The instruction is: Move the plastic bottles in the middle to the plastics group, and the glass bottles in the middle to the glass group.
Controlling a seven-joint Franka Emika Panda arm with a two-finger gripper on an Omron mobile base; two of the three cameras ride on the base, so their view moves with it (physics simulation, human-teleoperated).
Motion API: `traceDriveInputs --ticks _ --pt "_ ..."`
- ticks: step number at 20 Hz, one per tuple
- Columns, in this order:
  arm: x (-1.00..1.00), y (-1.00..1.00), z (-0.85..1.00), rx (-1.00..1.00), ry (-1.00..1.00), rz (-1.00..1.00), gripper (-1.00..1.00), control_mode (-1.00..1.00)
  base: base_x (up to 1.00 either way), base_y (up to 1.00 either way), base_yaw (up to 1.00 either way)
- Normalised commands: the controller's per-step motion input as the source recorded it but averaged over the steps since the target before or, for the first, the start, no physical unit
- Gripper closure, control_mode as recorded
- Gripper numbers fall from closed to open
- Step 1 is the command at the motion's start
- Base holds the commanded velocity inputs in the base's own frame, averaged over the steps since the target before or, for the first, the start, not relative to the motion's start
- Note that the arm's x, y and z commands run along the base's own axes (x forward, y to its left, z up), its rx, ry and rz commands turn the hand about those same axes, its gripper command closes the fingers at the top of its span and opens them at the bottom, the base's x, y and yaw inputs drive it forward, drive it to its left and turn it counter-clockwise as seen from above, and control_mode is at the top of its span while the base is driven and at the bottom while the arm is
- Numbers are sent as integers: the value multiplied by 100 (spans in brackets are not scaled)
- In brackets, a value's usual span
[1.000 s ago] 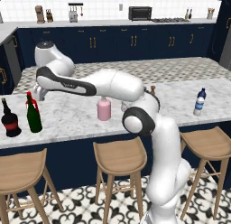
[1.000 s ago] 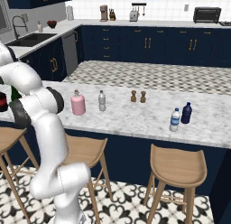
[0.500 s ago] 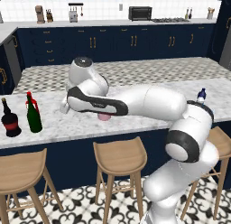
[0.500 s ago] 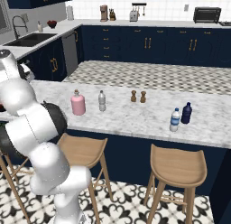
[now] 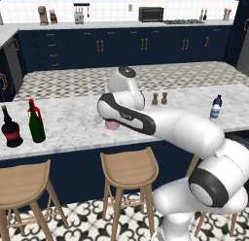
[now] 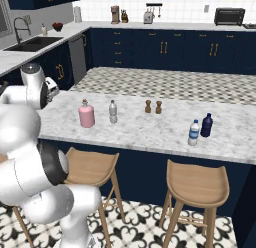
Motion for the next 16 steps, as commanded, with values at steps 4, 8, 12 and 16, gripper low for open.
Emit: traceDriveInputs --ticks 4,8,12,16 --pt "-14 -66 0 0 6 -6 -100 -100 0 0 0" --pt "-16 -68 0 0 8 -11 -100 -100 0 0 0" --pt "-7 -73 0 0 13 -12 -100 -100 0 0 0" --pt "12 -46 0 -2 15 -18 -100 -100 0 0 0"
